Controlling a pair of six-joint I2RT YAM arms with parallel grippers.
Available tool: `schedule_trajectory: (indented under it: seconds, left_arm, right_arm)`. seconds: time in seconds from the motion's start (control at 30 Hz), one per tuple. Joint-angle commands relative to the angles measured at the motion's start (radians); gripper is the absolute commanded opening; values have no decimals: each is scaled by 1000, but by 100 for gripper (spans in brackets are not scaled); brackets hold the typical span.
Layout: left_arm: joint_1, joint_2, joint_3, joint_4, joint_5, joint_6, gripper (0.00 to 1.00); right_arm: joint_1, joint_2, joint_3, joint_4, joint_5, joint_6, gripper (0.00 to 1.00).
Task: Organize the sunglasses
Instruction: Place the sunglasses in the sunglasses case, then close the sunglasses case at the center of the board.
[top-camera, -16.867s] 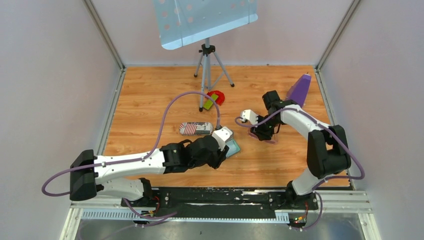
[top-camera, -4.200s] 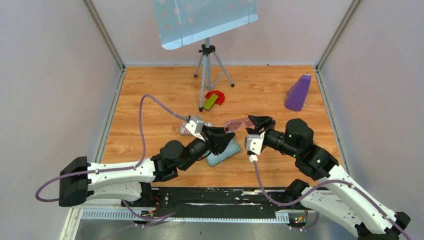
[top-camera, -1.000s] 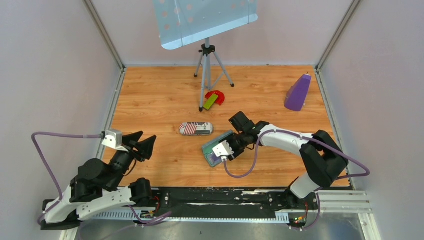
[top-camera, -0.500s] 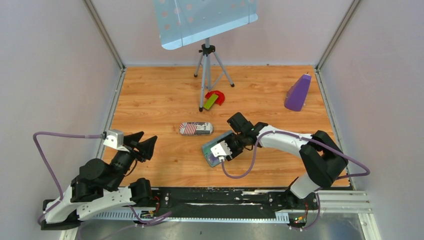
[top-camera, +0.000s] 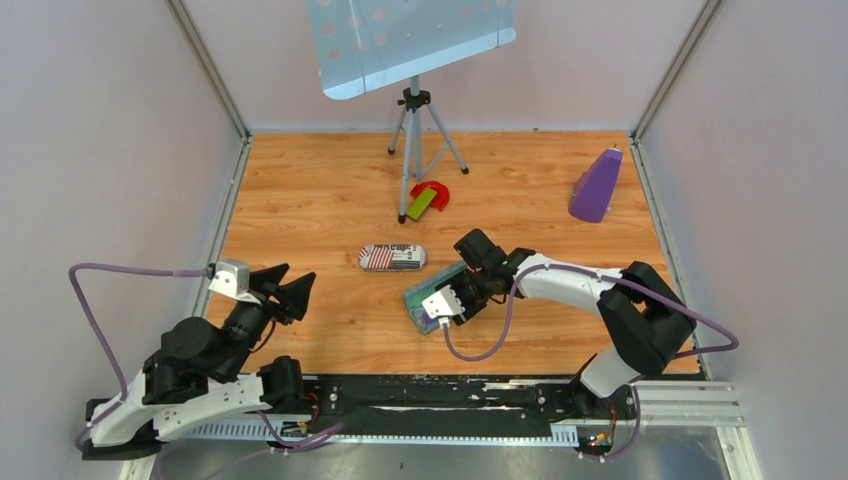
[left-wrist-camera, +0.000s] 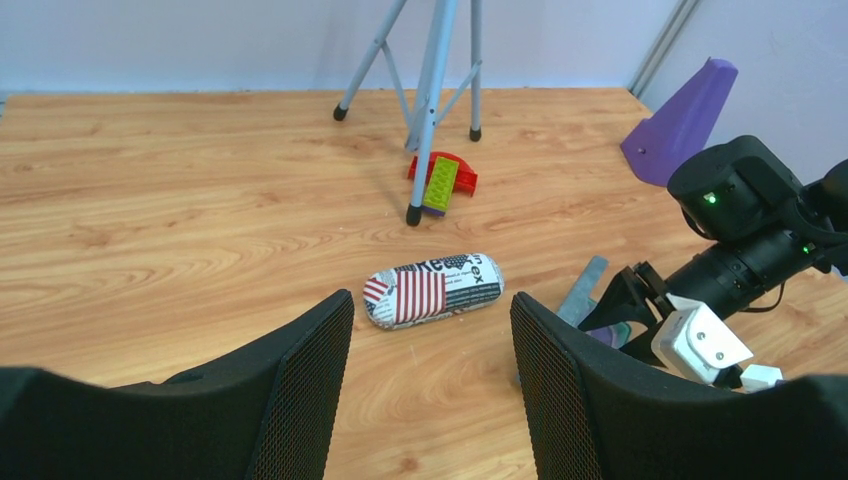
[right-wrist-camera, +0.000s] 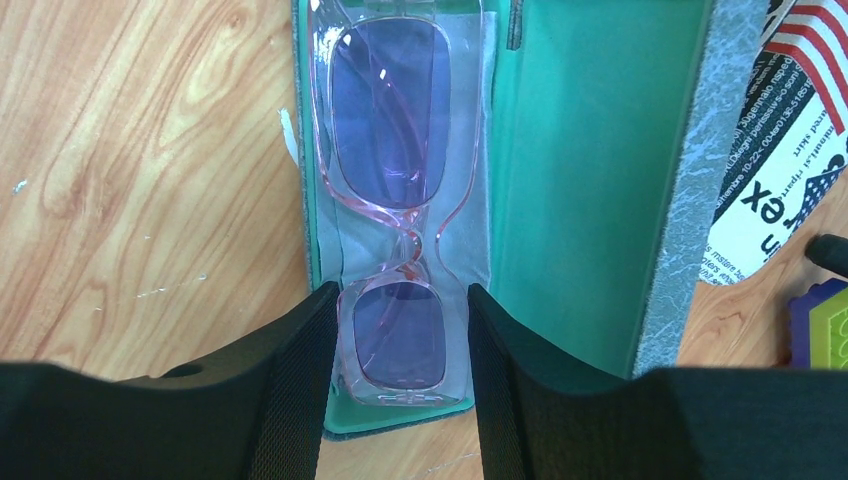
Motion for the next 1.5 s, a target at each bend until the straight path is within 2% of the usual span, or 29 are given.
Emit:
schedule_trajectory:
  seconds: [0.0, 0.47, 0.7, 0.83, 0.97, 1.13, 1.3, 1.47]
  left_arm:
    - [0, -50, -13, 8, 0, -9, 63]
    - [-2, -47, -25, 10, 14, -15, 63]
    - [-1, 52, -25, 9, 46, -41, 69]
    - [-1, 177, -26, 58, 109, -61, 70]
    - [-1, 354, -34, 173, 168, -72, 72]
    - [8, 670, 2, 314, 275, -76, 78]
    - [159, 999, 85, 407, 594, -170, 76]
    - [281, 1169, 88, 626, 761, -223, 78]
  right_arm:
    - [19, 15, -2, -9, 1, 52, 41]
    - [25, -38, 2, -43, 4, 89, 65]
    - [32, -141, 19, -132, -23, 107, 70]
    - [35, -224, -7, -172, -27, 121, 72]
    - [35, -328, -67, -181, -15, 175, 72]
    - [7, -457, -132, -176, 20, 425, 64]
    - [-141, -524, -152, -184, -96, 710, 59]
    - [-306, -441, -132, -201, -247, 842, 58]
